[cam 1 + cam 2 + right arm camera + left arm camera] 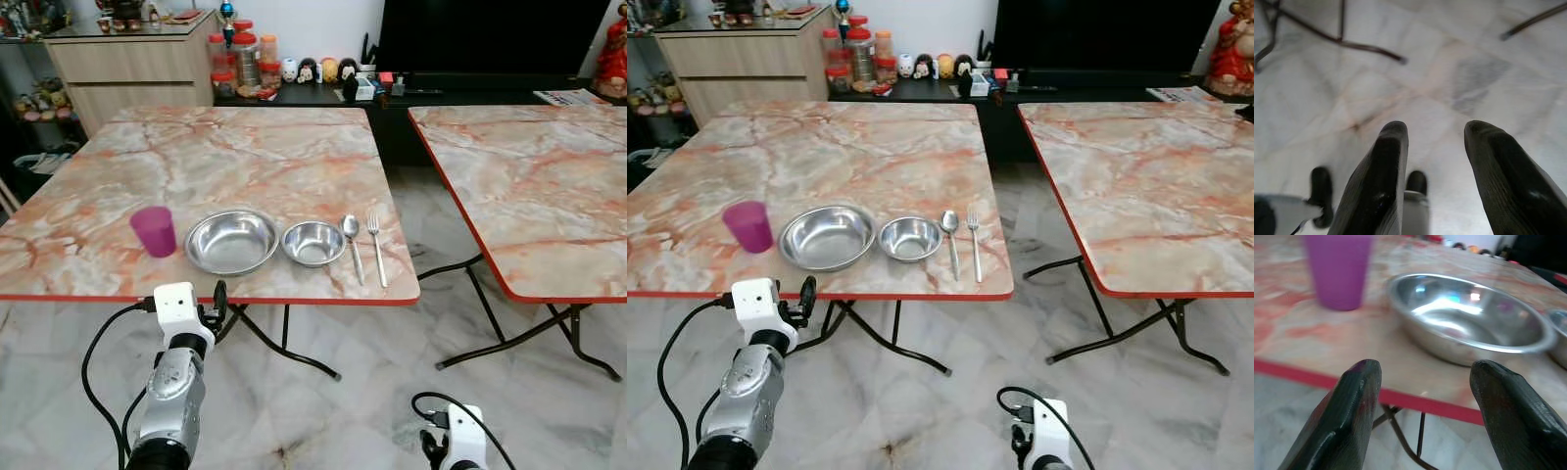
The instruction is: Setting the table
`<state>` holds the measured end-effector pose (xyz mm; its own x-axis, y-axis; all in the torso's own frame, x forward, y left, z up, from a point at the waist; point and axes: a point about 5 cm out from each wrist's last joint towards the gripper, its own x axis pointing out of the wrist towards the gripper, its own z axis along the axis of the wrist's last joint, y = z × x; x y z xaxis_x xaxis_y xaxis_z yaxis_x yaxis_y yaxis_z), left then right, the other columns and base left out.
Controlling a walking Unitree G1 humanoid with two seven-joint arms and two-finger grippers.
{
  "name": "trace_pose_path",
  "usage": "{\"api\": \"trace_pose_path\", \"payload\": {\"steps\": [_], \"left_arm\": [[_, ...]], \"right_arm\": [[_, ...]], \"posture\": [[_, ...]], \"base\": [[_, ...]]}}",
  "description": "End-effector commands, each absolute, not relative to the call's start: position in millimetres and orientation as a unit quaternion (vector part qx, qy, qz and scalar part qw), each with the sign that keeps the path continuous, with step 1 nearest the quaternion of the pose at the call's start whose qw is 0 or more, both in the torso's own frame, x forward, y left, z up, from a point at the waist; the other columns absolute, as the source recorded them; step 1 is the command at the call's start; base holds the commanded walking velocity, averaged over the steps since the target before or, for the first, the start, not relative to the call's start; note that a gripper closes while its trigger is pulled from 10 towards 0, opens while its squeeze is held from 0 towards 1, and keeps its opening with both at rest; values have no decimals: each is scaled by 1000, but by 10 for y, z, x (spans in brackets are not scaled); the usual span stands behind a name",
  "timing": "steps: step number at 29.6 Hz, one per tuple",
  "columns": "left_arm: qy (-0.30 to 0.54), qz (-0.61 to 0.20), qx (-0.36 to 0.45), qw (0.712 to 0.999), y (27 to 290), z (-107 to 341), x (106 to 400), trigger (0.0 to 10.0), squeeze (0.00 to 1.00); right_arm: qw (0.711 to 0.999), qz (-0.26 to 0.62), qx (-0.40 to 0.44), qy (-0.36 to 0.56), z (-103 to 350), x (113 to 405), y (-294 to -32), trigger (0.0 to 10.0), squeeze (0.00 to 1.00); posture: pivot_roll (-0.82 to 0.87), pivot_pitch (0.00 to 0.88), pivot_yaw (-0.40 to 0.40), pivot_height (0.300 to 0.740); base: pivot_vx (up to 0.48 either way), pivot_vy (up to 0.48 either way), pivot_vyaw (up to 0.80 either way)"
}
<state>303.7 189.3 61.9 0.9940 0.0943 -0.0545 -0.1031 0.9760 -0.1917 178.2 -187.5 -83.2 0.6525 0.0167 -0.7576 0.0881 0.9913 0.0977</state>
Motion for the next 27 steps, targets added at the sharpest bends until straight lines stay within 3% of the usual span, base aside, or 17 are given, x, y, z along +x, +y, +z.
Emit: {"api": "trace_pose_path", "payload": {"steps": [1, 9, 27], "left_arm": [[3, 51, -118, 992, 1921, 775, 3130, 10000, 0], [-38, 29, -132, 990, 1899, 1024, 3229, 10000, 0], [-4, -13, -120, 993, 1732, 1044, 3324, 10000, 0]], "right_arm": [[909, -17, 59, 412, -814, 1817, -1873, 10000, 0], [908, -17, 62, 413, -823, 1801, -1858, 10000, 0], [908, -18, 65, 414, -826, 1802, -1844, 10000, 0]], "posture": [[46, 0, -23, 740], [41, 0, -16, 740], [43, 0, -17, 740]], "base": [[0, 0, 0], [0, 0, 0], [0, 0, 0]]}}
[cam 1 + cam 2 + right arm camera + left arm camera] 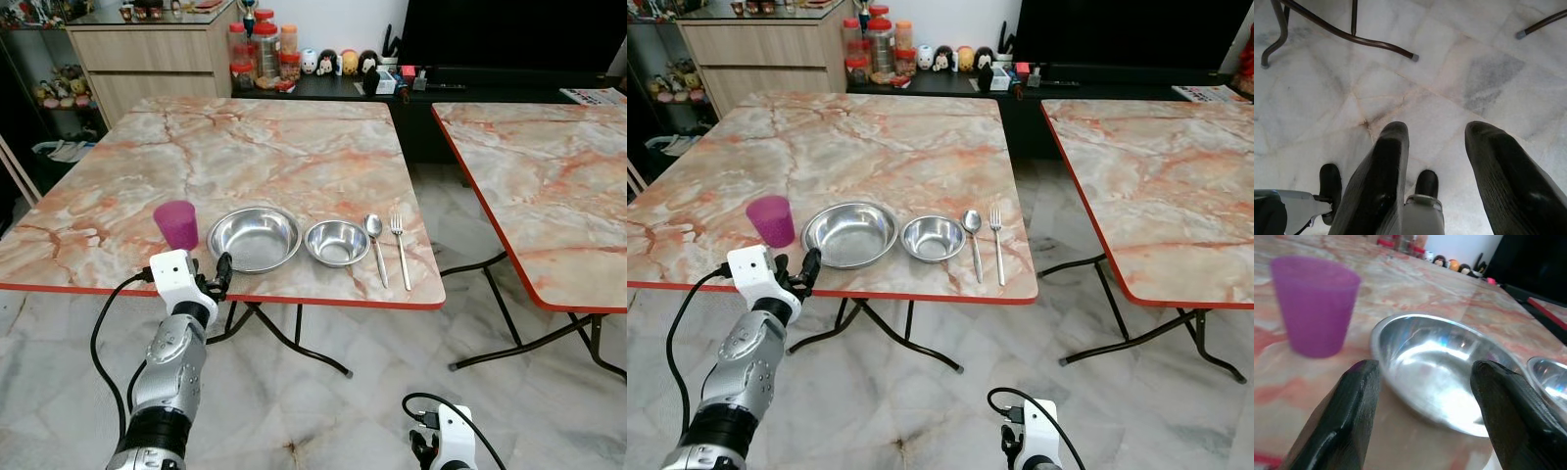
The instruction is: Setting the table
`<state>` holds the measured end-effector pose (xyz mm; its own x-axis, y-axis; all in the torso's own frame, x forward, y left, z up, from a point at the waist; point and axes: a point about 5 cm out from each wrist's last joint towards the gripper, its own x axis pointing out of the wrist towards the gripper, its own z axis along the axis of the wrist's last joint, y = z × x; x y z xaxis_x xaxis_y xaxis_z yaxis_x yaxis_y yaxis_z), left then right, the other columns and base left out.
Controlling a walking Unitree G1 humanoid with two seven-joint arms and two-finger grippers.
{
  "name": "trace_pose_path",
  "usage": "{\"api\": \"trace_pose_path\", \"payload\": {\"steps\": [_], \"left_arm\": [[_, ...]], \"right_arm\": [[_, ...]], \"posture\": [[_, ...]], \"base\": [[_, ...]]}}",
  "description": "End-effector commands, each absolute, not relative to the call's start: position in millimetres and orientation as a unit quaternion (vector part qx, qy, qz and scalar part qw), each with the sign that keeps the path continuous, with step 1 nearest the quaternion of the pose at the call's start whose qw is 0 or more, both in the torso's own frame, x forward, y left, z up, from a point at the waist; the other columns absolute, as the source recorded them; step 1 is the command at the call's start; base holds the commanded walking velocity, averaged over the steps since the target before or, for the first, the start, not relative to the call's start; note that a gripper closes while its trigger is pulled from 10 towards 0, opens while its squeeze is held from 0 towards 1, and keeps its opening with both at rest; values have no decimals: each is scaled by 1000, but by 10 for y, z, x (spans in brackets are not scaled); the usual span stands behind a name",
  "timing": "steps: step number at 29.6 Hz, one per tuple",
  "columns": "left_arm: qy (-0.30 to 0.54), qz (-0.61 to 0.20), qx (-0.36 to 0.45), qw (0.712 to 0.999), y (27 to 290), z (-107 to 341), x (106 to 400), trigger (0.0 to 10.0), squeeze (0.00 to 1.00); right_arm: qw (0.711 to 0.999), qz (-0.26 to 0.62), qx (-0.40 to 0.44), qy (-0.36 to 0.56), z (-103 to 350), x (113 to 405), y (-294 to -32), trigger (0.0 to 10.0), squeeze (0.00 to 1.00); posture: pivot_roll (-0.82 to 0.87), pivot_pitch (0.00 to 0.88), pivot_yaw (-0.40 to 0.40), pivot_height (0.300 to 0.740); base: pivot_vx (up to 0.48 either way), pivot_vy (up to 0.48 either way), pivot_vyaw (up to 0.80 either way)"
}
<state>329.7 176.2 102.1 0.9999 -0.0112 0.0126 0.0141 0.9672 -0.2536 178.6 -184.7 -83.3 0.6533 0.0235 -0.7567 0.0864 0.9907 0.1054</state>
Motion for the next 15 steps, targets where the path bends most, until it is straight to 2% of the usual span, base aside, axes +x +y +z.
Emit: {"api": "trace_pose_path", "payload": {"steps": [1, 7, 15], "left_arm": [[-3, -13, -120, 993, 1732, 1044, 3324, 10000, 0], [23, -35, -97, 994, 1602, 986, 3383, 10000, 0], [22, -25, -45, 998, 1583, 1087, 3478, 10000, 0]], "right_arm": [[908, -18, 65, 414, -826, 1802, -1844, 10000, 0], [906, -22, 68, 417, -846, 1756, -1842, 10000, 0], [906, -25, 69, 418, -850, 1744, -1853, 10000, 0]], "posture": [[43, 0, -17, 740], [29, 0, -8, 740], [23, 0, -7, 740]], "base": [[0, 0, 0], [0, 0, 0], [0, 0, 0]]}}
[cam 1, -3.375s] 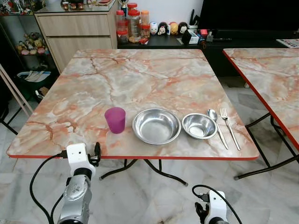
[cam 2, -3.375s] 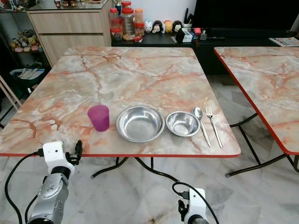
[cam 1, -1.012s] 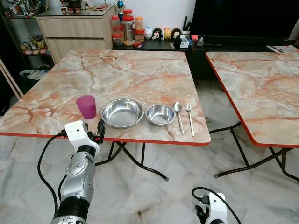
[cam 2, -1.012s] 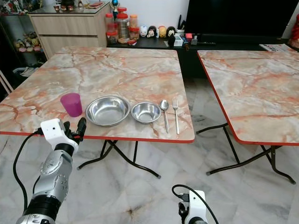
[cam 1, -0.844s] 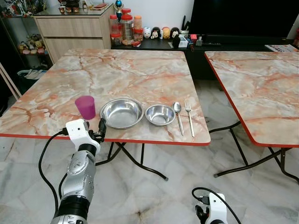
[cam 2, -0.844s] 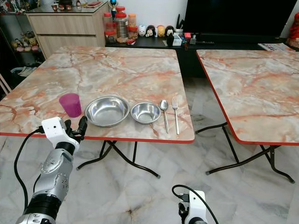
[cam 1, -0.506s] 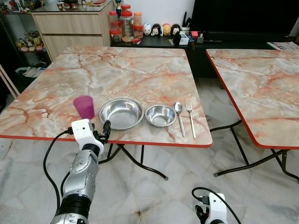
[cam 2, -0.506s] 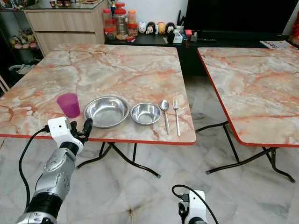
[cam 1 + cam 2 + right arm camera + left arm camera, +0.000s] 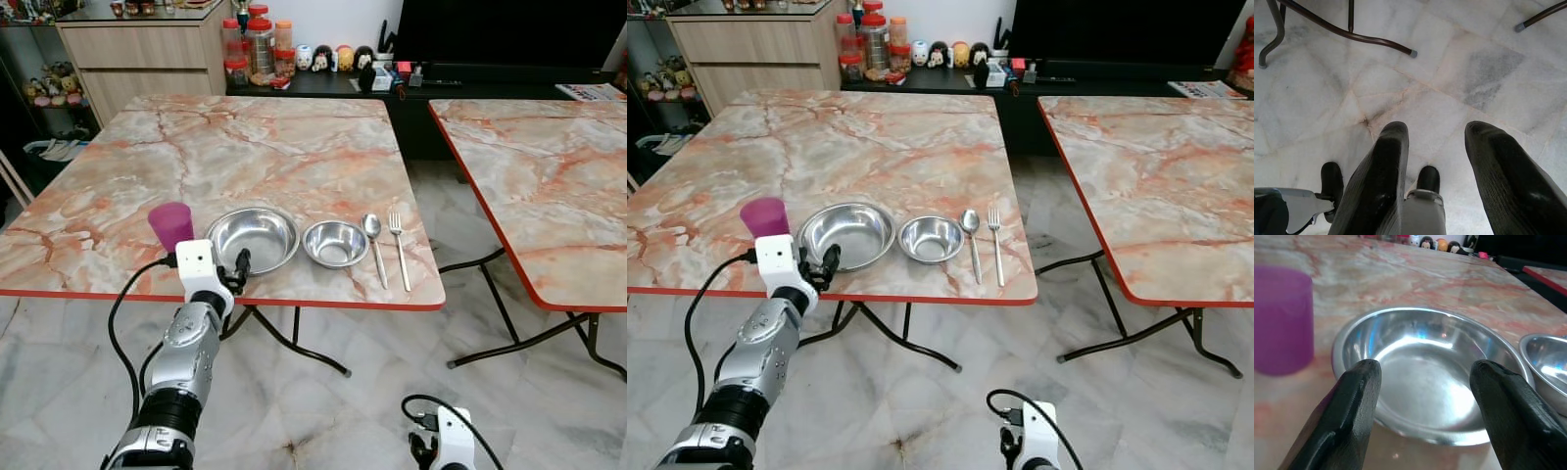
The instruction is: Setting the table
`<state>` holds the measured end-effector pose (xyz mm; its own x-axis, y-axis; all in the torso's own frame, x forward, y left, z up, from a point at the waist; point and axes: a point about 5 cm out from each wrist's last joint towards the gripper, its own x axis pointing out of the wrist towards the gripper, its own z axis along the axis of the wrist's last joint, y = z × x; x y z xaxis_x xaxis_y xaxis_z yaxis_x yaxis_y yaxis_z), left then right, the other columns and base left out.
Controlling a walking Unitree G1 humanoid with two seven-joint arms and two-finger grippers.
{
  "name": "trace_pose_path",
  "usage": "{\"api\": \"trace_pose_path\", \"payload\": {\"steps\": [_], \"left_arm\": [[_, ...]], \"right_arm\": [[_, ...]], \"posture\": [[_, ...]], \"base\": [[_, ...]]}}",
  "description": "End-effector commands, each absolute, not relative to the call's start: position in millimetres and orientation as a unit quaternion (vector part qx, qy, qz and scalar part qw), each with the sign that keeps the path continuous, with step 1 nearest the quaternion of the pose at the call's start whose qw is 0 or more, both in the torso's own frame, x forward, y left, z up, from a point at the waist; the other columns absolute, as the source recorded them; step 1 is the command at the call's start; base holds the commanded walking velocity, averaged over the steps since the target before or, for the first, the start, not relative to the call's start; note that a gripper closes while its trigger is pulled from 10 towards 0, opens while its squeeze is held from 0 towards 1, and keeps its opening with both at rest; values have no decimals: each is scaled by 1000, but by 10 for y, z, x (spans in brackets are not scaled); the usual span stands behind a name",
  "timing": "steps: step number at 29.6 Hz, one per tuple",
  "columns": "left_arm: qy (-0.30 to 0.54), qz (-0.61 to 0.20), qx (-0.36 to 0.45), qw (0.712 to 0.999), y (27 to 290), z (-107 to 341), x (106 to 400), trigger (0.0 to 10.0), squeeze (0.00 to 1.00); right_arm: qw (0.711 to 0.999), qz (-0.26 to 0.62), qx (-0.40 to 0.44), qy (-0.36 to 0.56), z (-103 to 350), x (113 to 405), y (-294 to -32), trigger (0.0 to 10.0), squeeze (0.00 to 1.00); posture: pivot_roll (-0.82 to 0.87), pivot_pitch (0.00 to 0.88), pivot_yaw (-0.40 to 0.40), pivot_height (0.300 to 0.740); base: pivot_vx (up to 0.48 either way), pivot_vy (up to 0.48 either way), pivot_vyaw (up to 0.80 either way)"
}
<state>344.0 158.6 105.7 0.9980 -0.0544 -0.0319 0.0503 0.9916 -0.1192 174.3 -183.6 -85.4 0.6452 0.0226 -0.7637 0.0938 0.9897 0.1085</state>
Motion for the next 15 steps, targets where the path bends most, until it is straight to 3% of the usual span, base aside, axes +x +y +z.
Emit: {"api": "trace_pose_path", "payload": {"steps": [1, 15], "left_arm": [[23, -23, -45, 998, 1579, 1103, 3494, 10000, 0], [27, 15, -48, 998, 1580, 1223, 3651, 10000, 0]], "right_arm": [[906, -25, 69, 418, -851, 1742, -1854, 10000, 0], [905, -26, 71, 419, -861, 1717, -1849, 10000, 0]], "posture": [[22, 0, -7, 740], [10, 0, 1, 740]], "base": [[0, 0, 0], [0, 0, 0]]}}
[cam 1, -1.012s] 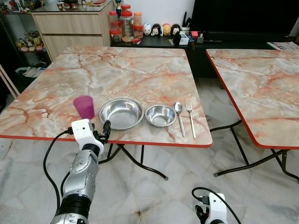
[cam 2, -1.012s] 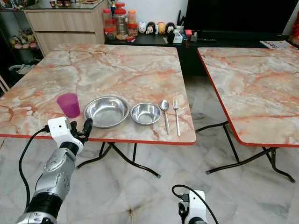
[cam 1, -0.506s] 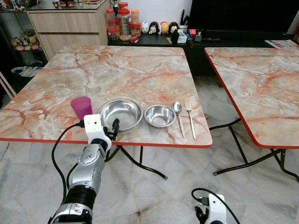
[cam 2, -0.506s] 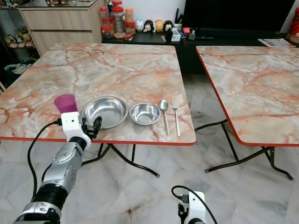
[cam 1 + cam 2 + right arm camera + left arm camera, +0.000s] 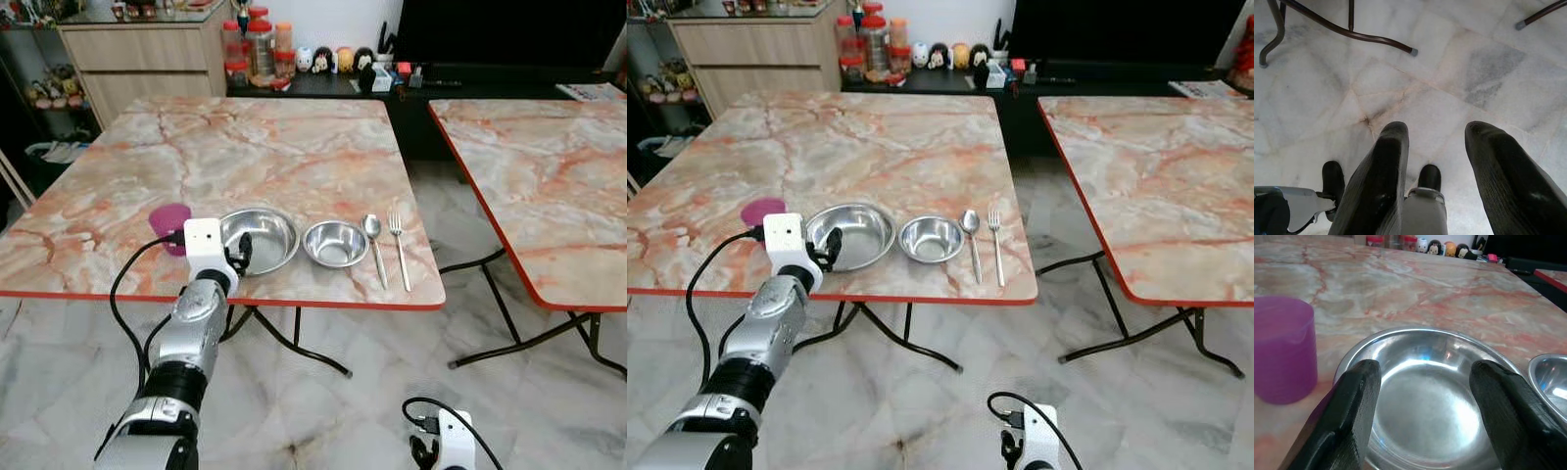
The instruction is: Setting the table
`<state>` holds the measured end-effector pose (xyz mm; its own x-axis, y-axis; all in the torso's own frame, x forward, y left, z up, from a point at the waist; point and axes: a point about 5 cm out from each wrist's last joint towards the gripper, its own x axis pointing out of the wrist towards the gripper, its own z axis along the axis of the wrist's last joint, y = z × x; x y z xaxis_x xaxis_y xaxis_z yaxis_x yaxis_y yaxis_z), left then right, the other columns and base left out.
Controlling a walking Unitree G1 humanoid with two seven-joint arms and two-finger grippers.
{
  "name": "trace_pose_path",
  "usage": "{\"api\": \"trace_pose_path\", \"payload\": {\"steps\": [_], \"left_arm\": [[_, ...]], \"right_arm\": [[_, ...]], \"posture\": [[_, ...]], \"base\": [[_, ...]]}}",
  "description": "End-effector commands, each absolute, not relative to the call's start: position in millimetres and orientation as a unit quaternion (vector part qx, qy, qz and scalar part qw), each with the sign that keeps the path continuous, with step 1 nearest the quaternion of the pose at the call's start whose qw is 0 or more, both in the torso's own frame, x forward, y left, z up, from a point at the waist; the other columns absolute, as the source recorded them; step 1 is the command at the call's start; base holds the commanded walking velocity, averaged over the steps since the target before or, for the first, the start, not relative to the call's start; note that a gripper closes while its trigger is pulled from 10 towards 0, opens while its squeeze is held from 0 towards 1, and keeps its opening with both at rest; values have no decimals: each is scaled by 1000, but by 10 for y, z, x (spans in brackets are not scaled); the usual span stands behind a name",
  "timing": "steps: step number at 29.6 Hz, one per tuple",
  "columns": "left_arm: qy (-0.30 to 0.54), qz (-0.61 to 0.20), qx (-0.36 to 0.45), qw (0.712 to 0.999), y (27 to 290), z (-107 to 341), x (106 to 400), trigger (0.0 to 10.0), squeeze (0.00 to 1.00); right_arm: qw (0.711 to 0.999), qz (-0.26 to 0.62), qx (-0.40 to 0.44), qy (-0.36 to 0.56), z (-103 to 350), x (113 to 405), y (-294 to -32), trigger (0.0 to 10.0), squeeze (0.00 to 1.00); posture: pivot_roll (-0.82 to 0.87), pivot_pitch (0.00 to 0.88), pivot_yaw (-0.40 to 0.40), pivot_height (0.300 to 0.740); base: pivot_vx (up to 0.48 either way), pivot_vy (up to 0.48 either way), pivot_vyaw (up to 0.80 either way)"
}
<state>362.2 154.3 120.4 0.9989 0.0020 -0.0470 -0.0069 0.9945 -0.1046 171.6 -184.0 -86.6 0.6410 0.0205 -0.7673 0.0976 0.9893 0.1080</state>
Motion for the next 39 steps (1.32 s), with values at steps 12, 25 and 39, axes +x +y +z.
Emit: {"api": "trace_pose_path", "payload": {"steps": [12, 25, 39], "left_arm": [[66, 113, -40, 991, 1836, 1132, 3646, 10000, 0], [113, 94, -154, 977, 1806, 1035, 3658, 10000, 0], [131, 69, -143, 979, 1737, 1037, 3688, 10000, 0]], "right_arm": [[903, -28, 67, 424, -879, 1655, -1904, 10000, 0], [904, -23, 63, 422, -870, 1666, -1923, 10000, 0], [903, -26, 64, 423, -876, 1649, -1935, 10000, 0]], "posture": [[-4, 0, -7, 740], [-14, 0, -8, 740], [-24, 0, -3, 740]], "base": [[0, 0, 0], [0, 0, 0], [0, 0, 0]]}}
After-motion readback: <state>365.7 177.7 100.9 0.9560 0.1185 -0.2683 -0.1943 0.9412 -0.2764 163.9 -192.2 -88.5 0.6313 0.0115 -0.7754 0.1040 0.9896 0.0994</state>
